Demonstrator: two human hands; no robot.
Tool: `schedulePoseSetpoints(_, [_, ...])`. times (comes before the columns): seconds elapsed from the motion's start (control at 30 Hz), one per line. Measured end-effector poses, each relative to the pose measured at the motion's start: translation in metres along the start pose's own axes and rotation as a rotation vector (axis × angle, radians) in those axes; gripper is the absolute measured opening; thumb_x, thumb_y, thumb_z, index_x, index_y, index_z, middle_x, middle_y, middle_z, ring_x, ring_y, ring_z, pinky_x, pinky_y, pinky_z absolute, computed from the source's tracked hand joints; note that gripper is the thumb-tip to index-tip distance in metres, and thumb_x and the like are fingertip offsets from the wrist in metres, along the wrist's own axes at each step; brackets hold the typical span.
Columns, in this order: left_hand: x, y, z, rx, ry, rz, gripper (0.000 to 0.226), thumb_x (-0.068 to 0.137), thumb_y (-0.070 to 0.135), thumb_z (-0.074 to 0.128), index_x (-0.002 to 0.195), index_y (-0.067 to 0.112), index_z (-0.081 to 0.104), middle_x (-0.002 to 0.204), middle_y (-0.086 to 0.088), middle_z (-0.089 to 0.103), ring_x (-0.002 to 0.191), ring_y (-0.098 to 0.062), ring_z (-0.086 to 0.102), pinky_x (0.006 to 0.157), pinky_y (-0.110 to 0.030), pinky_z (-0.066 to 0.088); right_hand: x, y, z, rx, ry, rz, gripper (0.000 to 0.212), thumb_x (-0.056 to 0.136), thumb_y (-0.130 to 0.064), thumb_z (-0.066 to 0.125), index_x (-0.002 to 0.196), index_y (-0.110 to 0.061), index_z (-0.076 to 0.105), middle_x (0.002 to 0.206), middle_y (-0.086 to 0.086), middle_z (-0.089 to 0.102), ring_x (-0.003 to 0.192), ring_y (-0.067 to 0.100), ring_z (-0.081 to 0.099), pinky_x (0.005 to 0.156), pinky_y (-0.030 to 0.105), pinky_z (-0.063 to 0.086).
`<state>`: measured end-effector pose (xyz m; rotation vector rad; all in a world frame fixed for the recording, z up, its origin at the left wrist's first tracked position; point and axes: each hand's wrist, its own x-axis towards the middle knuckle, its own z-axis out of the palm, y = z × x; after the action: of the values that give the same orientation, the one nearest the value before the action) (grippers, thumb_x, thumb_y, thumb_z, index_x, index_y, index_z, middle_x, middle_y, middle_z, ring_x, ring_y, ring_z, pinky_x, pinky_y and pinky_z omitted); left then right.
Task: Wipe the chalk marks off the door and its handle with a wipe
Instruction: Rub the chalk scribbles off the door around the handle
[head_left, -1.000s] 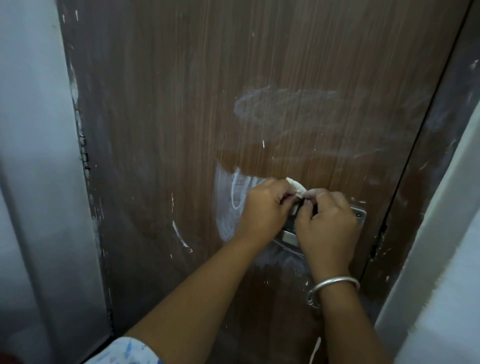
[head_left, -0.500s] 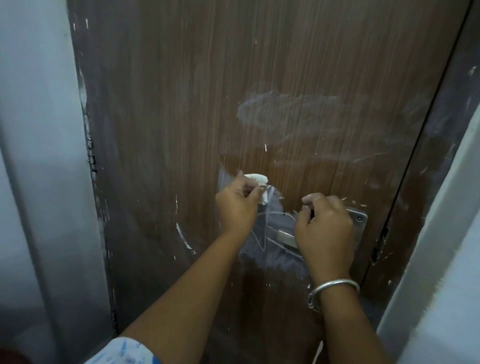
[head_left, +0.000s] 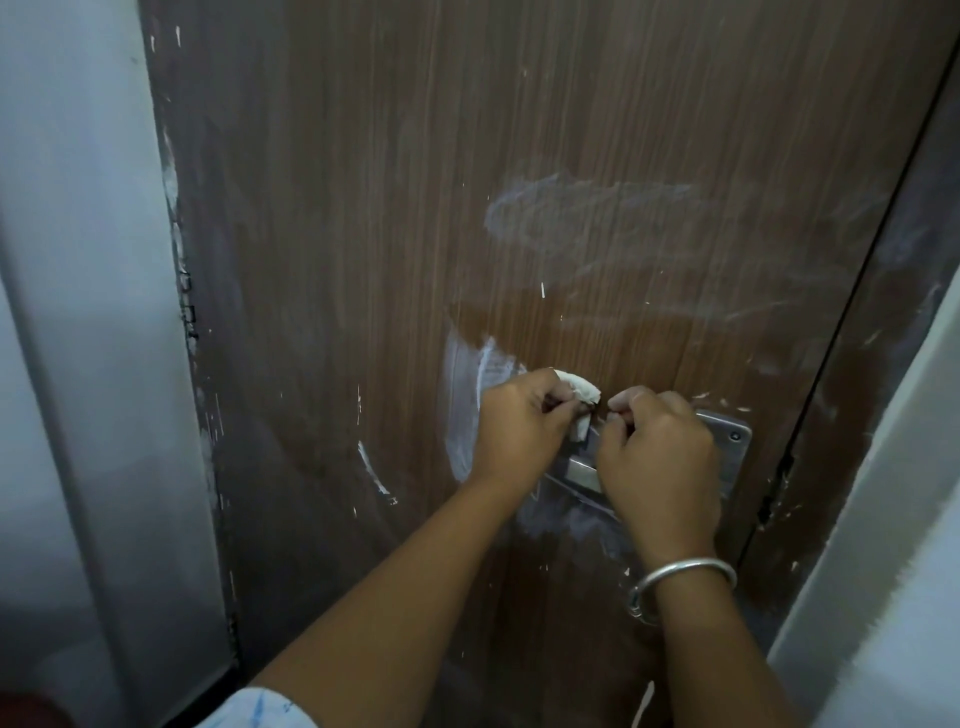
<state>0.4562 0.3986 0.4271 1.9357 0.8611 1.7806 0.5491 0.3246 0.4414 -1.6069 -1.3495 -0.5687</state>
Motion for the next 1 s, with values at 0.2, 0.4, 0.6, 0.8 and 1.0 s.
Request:
schedulePoseSetpoints(0.2, [0.007,-0.01,-0.019,-0.058,0.184,-0.212,0.019,0.071,0.008,0.077,0.064,0.019,0.063,0.061,0.015,0.061,0.055,0.005,0.057,0.056,-0.013,0.05,-0.001,0.001,-0.002,0.009,-0.04,-0.007,0.013,0.083,-0.008,0.058,0.092,-0.007,0.068,0.09,0.012,0.062,0.072,0.028,0.058,0.059,0.028,0.041])
schedulePoseSetpoints(0.4, [0.005,-0.009,-0.019,-0.036,0.197,-0.17,0.017,0.074,0.007,0.074,0.067,0.02,0.065,0.06,0.017,0.059,0.057,0.008,0.057,0.055,-0.007,0.045,0.0,-0.001,0.0,-0.031,-0.076,-0.006,0.015,0.085,-0.013,0.058,0.096,-0.009,0.067,0.092,0.011,0.061,0.075,0.027,0.057,0.06,0.025,0.032])
schedulePoseSetpoints(0.6, [0.005,0.001,-0.004,0.056,0.073,0.049,0.011,0.073,0.006,0.074,0.068,0.011,0.065,0.065,0.006,0.063,0.06,-0.001,0.057,0.057,-0.009,0.043,0.0,-0.002,0.002,-0.047,-0.075,-0.017,0.015,0.083,-0.013,0.061,0.096,-0.008,0.067,0.092,0.013,0.062,0.076,0.032,0.059,0.06,0.025,0.031])
schedulePoseSetpoints(0.8, [0.02,-0.007,-0.02,-0.055,0.272,-0.149,0.022,0.074,0.008,0.075,0.062,0.022,0.062,0.058,0.018,0.058,0.053,0.006,0.056,0.057,-0.011,0.048,-0.001,0.0,0.001,-0.037,-0.087,-0.027,0.015,0.085,-0.014,0.06,0.097,-0.01,0.067,0.093,0.011,0.062,0.076,0.028,0.058,0.06,0.025,0.03])
schedulePoseSetpoints(1.0, [0.014,-0.005,-0.016,0.004,0.241,-0.106,0.015,0.077,0.008,0.072,0.067,0.014,0.064,0.061,0.012,0.06,0.057,0.002,0.057,0.057,-0.013,0.047,-0.001,-0.001,0.003,-0.036,-0.092,-0.02,0.016,0.085,-0.015,0.06,0.098,-0.01,0.066,0.094,0.011,0.062,0.076,0.031,0.059,0.06,0.026,0.034])
